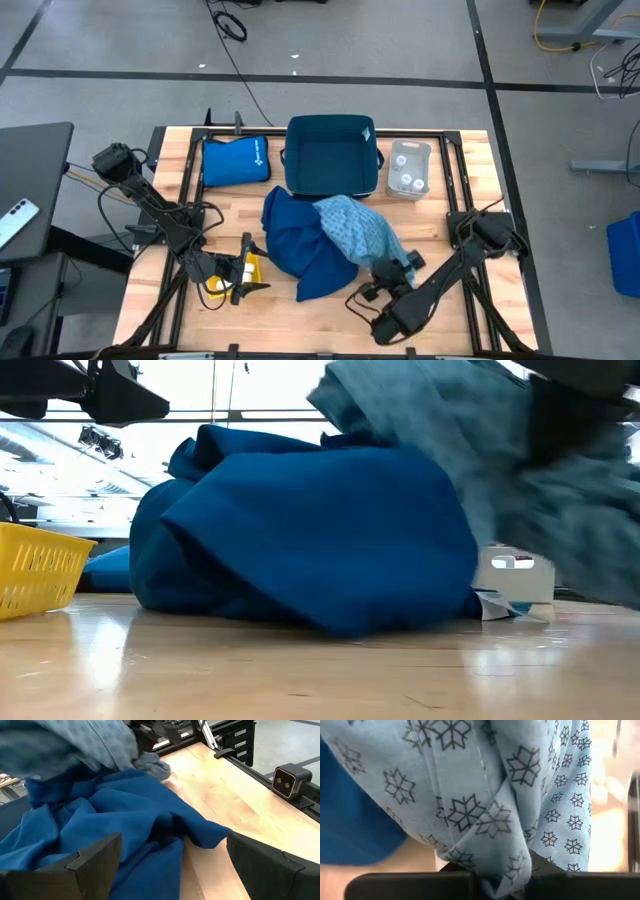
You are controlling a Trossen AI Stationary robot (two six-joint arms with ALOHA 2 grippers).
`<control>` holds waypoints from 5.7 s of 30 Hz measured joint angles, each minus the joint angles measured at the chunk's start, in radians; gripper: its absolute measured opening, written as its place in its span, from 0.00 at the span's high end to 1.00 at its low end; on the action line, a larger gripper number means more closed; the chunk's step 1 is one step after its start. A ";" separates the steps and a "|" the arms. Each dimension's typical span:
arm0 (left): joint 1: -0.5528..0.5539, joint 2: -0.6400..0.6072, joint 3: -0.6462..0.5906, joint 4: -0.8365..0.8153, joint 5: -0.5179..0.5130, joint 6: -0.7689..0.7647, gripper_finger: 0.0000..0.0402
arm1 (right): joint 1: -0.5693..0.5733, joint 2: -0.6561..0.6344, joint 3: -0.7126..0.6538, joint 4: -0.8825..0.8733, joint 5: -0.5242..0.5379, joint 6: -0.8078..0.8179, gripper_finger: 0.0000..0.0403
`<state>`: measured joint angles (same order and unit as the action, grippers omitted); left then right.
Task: Pick & Place Medicine items
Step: Put the patterned light blue patient gown into the blue bin, then put the blue patient gown into the blue bin
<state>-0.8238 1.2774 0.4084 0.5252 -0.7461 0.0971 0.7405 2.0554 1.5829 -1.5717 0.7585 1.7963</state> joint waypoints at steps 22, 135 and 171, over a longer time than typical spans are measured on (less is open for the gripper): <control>0.002 0.001 0.000 0.001 0.014 -0.064 0.10 | -0.610 -0.304 -0.001 0.160 0.530 -1.254 0.89; -0.406 -0.271 0.000 0.225 -0.670 0.357 0.10 | -0.567 0.068 -0.084 1.266 -0.461 -2.113 1.00; -0.406 -0.270 -0.001 0.115 -0.679 0.275 0.10 | -0.135 -0.221 0.018 0.679 -0.819 -1.124 1.00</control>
<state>-1.2293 1.0073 0.4076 0.6401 -1.4249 0.3717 0.6059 1.8348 1.6012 -0.8923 -0.0609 0.6721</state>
